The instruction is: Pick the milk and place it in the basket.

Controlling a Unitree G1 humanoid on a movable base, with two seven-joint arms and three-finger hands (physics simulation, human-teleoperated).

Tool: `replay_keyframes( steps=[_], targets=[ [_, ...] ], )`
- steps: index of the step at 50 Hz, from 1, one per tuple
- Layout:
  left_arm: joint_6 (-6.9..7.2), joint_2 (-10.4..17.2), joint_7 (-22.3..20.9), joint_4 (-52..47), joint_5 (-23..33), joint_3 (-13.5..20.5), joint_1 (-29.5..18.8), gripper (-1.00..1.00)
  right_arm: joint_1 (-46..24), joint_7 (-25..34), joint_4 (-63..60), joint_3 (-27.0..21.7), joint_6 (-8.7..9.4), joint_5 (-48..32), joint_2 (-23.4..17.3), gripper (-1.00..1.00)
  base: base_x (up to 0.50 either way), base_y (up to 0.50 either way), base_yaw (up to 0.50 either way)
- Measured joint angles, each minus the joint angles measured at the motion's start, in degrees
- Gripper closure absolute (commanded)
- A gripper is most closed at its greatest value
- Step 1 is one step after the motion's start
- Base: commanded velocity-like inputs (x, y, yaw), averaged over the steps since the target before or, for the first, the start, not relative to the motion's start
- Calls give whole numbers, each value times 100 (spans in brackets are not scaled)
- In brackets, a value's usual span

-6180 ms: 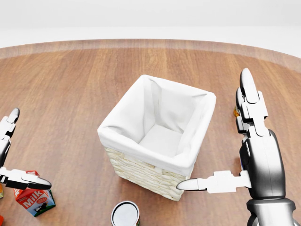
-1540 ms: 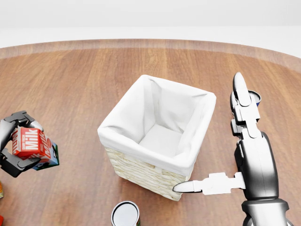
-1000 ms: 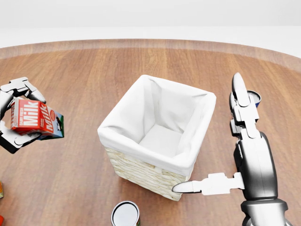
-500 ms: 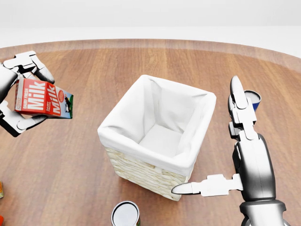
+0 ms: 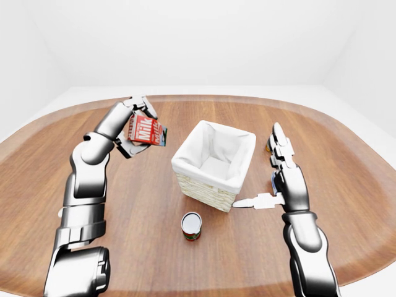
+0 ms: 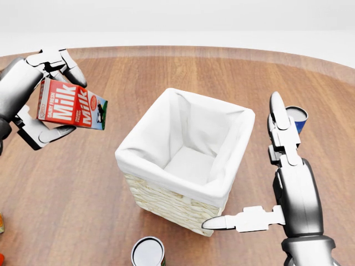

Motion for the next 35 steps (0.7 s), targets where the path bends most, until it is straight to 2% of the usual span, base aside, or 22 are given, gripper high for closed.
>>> replay_keyframes(
  steps=[8, 18, 35],
  targets=[
    [174, -112, -105, -232, 4, -68, -100, 100, 2, -3, 21, 12, 0, -3, 0, -100, 0, 0, 0],
    [311, -268, -205, -494, 81, -170, -151, 100, -10, 0, 35, 9, 0, 3, 0, -100, 0, 0, 0],
    [765, -741, -455, -1120, 132, -460, -218, 100, -18, 0, -6, -8, 0, 19, -2, -100, 0, 0, 0]
  ],
)
